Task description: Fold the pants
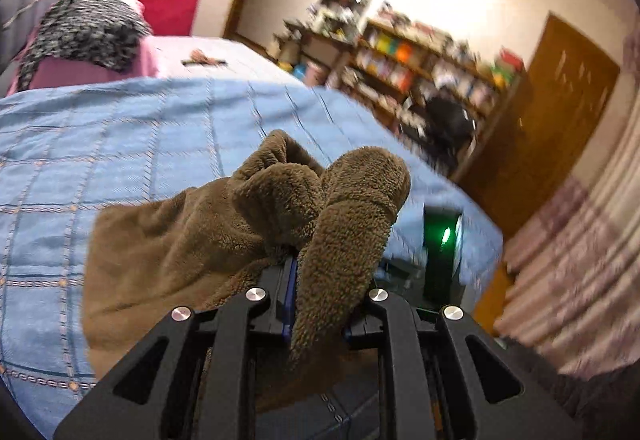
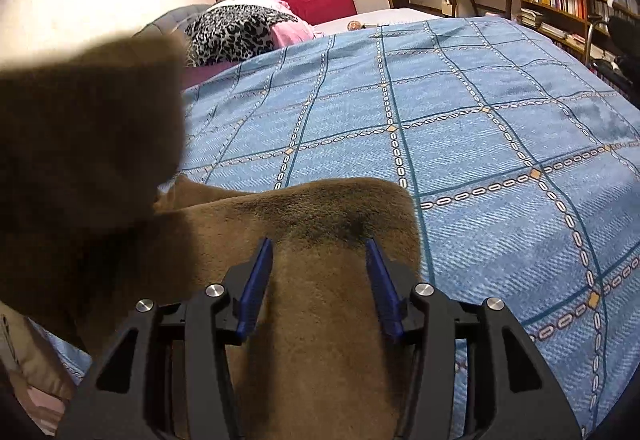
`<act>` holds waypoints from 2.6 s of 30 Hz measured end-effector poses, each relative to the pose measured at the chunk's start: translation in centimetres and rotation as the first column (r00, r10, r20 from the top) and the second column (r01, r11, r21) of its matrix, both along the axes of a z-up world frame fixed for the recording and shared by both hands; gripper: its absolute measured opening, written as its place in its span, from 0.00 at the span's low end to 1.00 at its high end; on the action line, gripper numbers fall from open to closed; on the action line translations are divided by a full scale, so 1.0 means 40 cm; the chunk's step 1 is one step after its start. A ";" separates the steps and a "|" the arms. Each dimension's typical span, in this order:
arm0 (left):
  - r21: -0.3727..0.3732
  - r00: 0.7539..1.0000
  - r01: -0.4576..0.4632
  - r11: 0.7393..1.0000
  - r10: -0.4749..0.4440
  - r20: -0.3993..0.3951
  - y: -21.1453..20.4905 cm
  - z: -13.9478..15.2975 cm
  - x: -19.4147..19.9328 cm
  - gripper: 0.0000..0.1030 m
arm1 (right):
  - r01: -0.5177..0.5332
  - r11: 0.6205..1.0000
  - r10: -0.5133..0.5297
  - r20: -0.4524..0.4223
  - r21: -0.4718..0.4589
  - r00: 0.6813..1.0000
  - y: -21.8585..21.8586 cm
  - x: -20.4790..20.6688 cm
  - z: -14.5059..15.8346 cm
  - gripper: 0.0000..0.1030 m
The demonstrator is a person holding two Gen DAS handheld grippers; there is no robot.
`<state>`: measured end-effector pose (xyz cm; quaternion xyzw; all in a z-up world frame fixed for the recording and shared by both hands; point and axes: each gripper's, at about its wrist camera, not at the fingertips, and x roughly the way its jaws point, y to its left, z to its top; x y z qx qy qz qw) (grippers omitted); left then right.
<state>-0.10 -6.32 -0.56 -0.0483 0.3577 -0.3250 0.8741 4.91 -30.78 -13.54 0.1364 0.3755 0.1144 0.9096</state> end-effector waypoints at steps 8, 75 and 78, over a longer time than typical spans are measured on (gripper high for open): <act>0.144 0.993 0.094 0.985 -0.083 -0.081 -0.118 -0.139 -0.010 0.19 | 0.046 0.999 -0.047 0.010 0.026 0.999 -0.057 -0.035 0.017 0.48; 0.065 0.994 0.025 0.998 -0.018 -0.112 0.060 -0.149 0.024 0.62 | -0.162 0.942 0.169 0.002 0.292 0.986 -0.017 -0.157 0.157 0.29; 0.048 0.996 0.020 0.999 -0.016 -0.085 0.061 -0.125 0.025 0.62 | -0.139 0.953 0.134 0.038 0.271 0.990 -0.059 -0.159 0.185 0.29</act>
